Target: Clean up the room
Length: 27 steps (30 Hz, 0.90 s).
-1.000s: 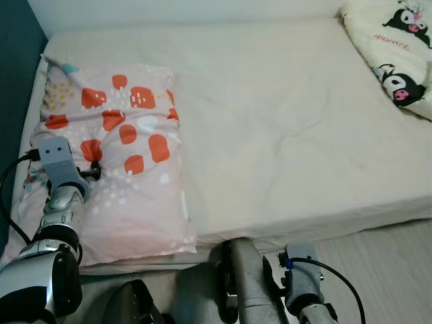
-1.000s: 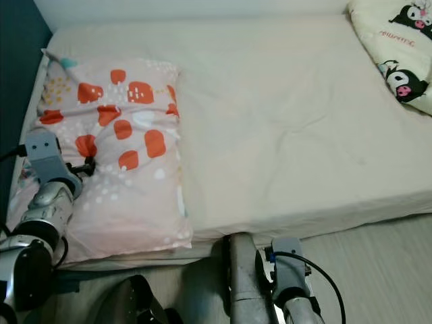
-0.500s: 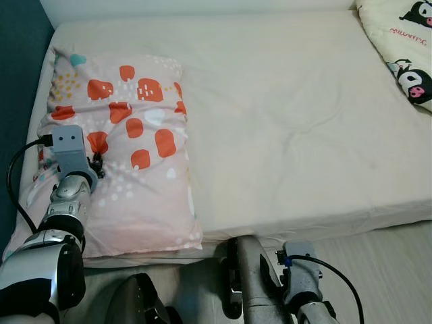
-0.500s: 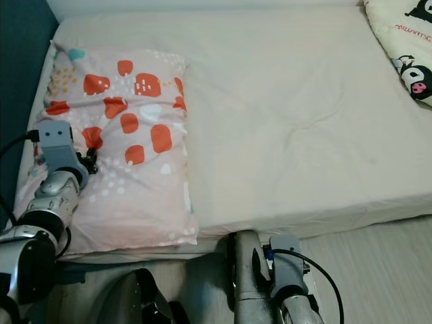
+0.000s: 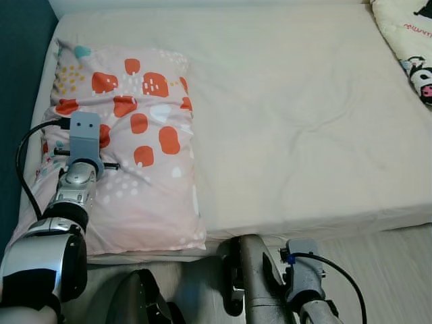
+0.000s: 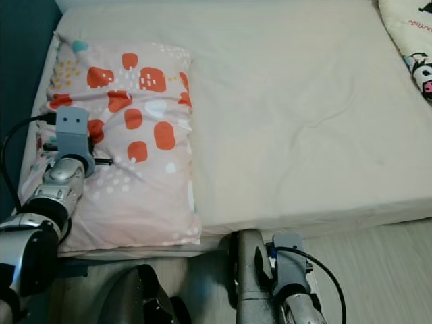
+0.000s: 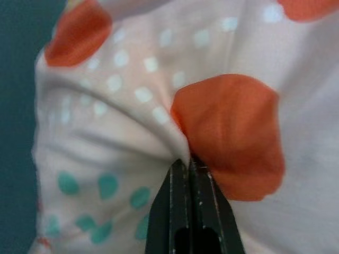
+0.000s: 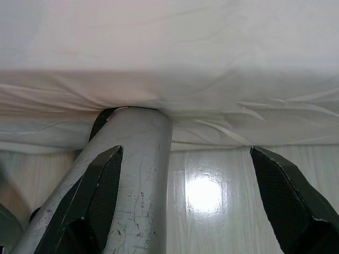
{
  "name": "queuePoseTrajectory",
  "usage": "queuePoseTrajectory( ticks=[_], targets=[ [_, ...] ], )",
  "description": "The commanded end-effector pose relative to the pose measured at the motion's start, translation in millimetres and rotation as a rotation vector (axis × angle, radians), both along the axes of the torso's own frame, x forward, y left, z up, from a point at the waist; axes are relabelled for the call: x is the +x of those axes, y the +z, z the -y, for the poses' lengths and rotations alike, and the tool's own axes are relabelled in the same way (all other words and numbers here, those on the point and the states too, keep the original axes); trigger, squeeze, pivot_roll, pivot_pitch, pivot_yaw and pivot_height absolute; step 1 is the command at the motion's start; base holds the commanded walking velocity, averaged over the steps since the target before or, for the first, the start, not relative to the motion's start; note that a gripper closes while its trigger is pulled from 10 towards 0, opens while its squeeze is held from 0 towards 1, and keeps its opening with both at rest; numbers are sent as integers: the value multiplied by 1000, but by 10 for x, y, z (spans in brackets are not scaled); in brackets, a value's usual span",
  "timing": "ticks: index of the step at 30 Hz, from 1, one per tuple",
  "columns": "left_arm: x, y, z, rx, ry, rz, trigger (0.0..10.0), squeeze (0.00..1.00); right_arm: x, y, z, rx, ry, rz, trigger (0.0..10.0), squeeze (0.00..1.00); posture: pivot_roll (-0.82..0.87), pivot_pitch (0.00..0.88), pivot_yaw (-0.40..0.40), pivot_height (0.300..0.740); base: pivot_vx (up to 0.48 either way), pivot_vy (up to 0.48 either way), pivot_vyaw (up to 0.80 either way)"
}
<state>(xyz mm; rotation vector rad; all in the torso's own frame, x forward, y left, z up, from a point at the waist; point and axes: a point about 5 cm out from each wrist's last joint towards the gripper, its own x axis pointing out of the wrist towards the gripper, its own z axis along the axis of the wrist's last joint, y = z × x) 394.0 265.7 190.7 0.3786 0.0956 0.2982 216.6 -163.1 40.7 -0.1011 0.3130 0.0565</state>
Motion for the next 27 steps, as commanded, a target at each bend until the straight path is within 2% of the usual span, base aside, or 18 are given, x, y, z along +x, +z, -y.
queuePoseTrajectory(
  ticks=[1, 2, 3, 7, 9, 10, 12, 13, 15, 16, 17, 18, 19, 20, 24, 25, 27],
  targets=[
    [-42, 2, -138, 128, 45, -55, 0, 0, -133, -179, -48, 14, 12, -102, 10000, 0, -341, 444, 40, 605, 0, 0, 0],
    [-42, 95, -205, 187, 69, -50, 0, 0, -128, -174, -41, 13, 10, -100, 10000, 0, -341, 444, 40, 605, 0, 0, 0],
    [-42, 95, -205, 187, 69, -50, 0, 0, -128, -174, -41, 13, 10, -100, 10000, 0, -341, 444, 40, 605, 0, 0, 0],
    [-88, 445, -481, 295, 155, 5, 0, 0, -92, -160, -25, 15, 2, -91, 10000, 0, -318, 439, 46, 605, 0, 0, 0],
    [-100, 485, -518, 317, 168, 9, 0, 0, -82, -158, -24, 16, 1, -89, 10000, 0, -311, 438, 45, 605, 0, 0, 0],
    [-155, 645, -666, 360, 225, 35, 0, 0, -53, -150, -40, 20, 7, -84, 10000, 0, -298, 432, 43, 605, 0, 0, 0],
    [-171, 692, -706, 369, 242, 44, 0, 0, -45, -148, -46, 20, 10, -83, 10000, 0, -298, 432, 43, 605, 0, 0, 0],
    [-168, 760, -707, 410, 243, 56, 0, 0, -33, -147, -52, 20, 13, -82, 10000, 0, -291, 427, 41, 605, 0, 0, 0],
    [-168, 760, -707, 410, 243, 56, 0, 0, -33, -147, -52, 20, 13, -82, 10000, 0, -291, 427, 41, 605, 0, 0, 0],
    [-143, 928, -670, 526, 236, 82, 0, 0, -5, -143, -64, 22, 19, -79, 10000, 0, -283, 421, 39, 605, 0, 0, 0],
    [-143, 928, -670, 526, 236, 82, 0, 0, -5, -143, -64, 22, 19, -79, 10000, 0, -283, 421, 39, 605, 0, 0, 0],
    [-135, 1022, -654, 588, 237, 96, 0, 0, 11, -138, -71, 23, 21, -77, 10000, 0, -283, 421, 39, 605, 0, 0, 0],
    [-146, 1184, -669, 734, 257, 91, 0, 0, 48, -121, -90, 25, 28, -68, 10000, 0, -281, 416, 41, 605, 0, 0, 0],
    [-146, 1184, -669, 734, 257, 91, 0, 0, 48, -121, -90, 25, 28, -68, 10000, 0, -281, 416, 41, 605, 0, 0, 0],
    [-187, 1299, -736, 946, 282, 29, 0, 0, 84, -108, -92, 30, 27, -61, 10000, 0, -272, 409, 40, 605, 0, 0, 0],
    [-187, 1299, -736, 946, 282, 29, 0, 0, 84, -108, -92, 30, 27, -61, 10000, 0, -272, 409, 40, 605, 0, 0, 0],
    [-245, 1374, -834, 1020, 318, -7, 0, 0, 100, -113, -95, 33, 31, -61, 10000, 0, -261, 402, 38, 605, 0, 0, 0]
  ],
)
